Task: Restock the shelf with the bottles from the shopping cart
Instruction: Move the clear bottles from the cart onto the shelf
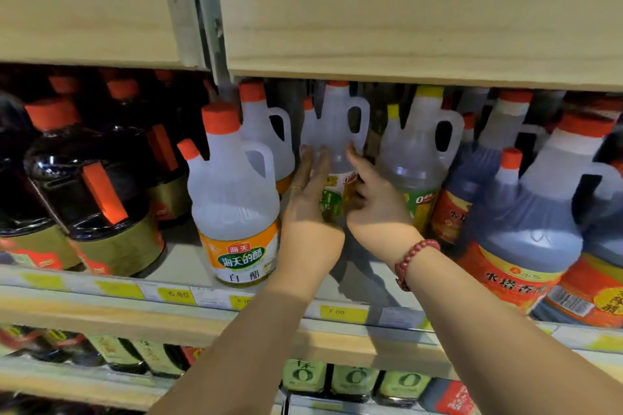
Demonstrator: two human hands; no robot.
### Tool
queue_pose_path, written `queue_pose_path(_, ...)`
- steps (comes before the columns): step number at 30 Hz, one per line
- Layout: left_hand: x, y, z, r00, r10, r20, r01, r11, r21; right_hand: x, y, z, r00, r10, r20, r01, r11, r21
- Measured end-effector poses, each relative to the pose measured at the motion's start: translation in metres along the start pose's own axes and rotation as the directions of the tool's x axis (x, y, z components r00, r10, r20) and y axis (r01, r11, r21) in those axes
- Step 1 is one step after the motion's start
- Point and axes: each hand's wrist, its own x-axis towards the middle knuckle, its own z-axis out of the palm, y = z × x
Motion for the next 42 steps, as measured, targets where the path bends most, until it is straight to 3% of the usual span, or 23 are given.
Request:
queue_pose_path(4,-0.003,0.002,-0.001,1.000,-0.013,0.013,0.013,0.999,0.034,0.002,0.005,0.004,1.000,0.007,0.002,-0.007,1.000,0.017)
queue_pose_path(12,-0.034,0.032,-0.030,0.974,-0.137,0.181,0.137,0.990,0.008,-0.036,0.005,-0.001,1.000,0.012,-0.006,-0.011,0.990,0.140)
queue_pose_path(16,-0.059,0.038,-0.071,0.974,-0.121,0.194,0.144,0.983,-0.112,-0.073,-0.016,-0.003,1.000,-0.002,-0.031,0.007,0.988,0.156)
queue_pose_path(23,-0.107,0.029,-0.187,0.977,-0.093,0.193,0.107,0.992,-0.064,-0.132,-0.088,0.039,0.999,-0.035,0.012,0.031,0.977,0.211)
queue_pose_path(33,-0.197,-0.042,-0.417,0.925,-0.374,-0.060,0.377,0.925,0.051,-0.179,-0.230,0.234,0.950,-0.146,0.275,0.045,0.939,0.342)
queue_pose_path(37,-0.244,-0.073,-0.515,0.865,-0.459,-0.202,0.480,0.875,0.065,-0.202,-0.290,0.324,0.886,-0.213,0.411,0.022,0.907,0.421)
queue_pose_path(42,-0.298,-0.097,-0.612,0.741,-0.533,-0.408,0.607,0.792,0.068,-0.225,-0.353,0.416,0.742,-0.316,0.591,0.022,0.892,0.451)
